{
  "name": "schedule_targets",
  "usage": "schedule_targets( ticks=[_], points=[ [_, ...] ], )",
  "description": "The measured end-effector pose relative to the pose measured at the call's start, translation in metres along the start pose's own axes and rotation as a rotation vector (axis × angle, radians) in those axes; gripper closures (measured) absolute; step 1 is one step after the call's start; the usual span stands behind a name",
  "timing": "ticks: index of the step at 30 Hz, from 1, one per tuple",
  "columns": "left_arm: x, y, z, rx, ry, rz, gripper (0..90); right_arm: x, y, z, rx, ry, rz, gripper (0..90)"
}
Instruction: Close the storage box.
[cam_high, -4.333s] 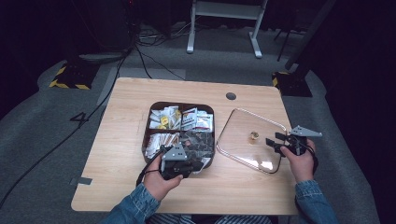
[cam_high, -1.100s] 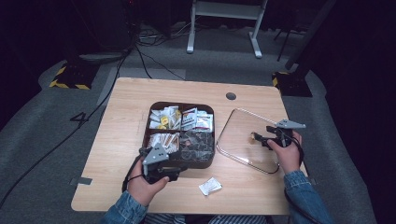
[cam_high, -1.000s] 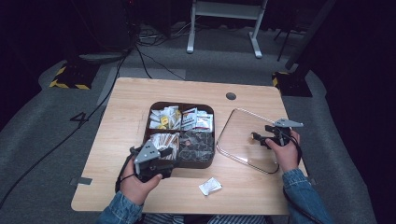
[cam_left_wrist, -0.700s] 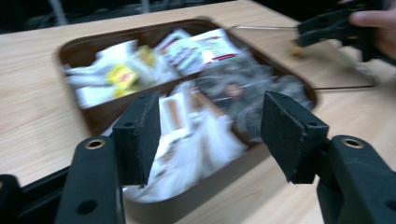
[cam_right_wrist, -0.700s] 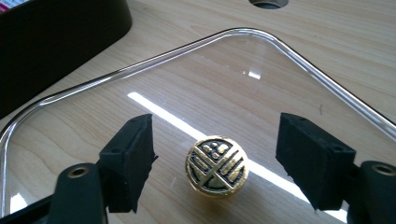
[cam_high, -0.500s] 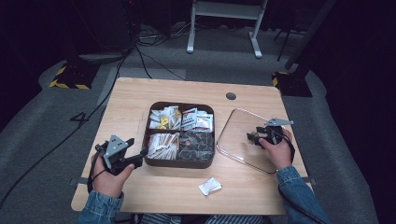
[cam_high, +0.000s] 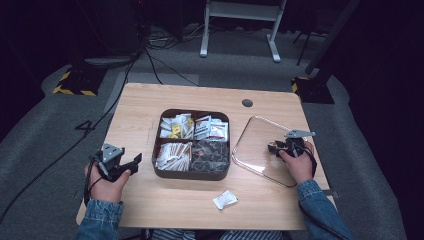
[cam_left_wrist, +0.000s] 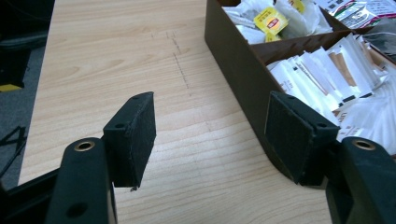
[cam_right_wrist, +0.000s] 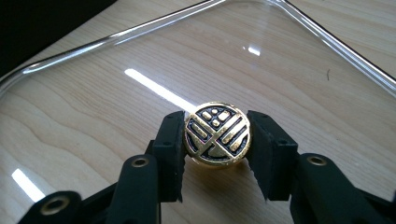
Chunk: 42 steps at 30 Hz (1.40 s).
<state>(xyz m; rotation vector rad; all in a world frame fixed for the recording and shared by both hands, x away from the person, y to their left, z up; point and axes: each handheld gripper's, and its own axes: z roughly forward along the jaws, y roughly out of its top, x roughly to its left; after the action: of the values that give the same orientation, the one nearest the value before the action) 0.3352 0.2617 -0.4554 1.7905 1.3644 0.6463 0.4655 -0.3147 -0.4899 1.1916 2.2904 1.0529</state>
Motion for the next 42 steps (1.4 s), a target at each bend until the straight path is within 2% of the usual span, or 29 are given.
schedule_targets(
  ticks=[14, 17, 32, 33, 42],
  points=[
    [0.012, -0.009, 0.009, 0.036, 0.023, -0.020, 34.0, -0.002, 0.010, -0.021, -0.054, 0.004, -0.002, 59.0],
    [0.014, -0.011, 0.011, 0.051, 0.021, -0.008, 33.8, -0.002, 0.013, -0.027, -0.071, 0.009, 0.006, 59.0],
    [0.008, -0.019, 0.026, 0.153, 0.004, 0.020, 31.2, -0.009, 0.029, -0.057, -0.151, 0.015, 0.029, 59.0],
    [0.008, -0.020, 0.027, 0.169, 0.009, 0.034, 30.9, -0.009, 0.030, -0.059, -0.156, 0.015, 0.027, 59.0],
    [0.008, -0.022, 0.031, 0.193, 0.011, 0.037, 30.4, -0.003, 0.041, -0.070, -0.187, 0.034, 0.007, 58.9]
  ],
)
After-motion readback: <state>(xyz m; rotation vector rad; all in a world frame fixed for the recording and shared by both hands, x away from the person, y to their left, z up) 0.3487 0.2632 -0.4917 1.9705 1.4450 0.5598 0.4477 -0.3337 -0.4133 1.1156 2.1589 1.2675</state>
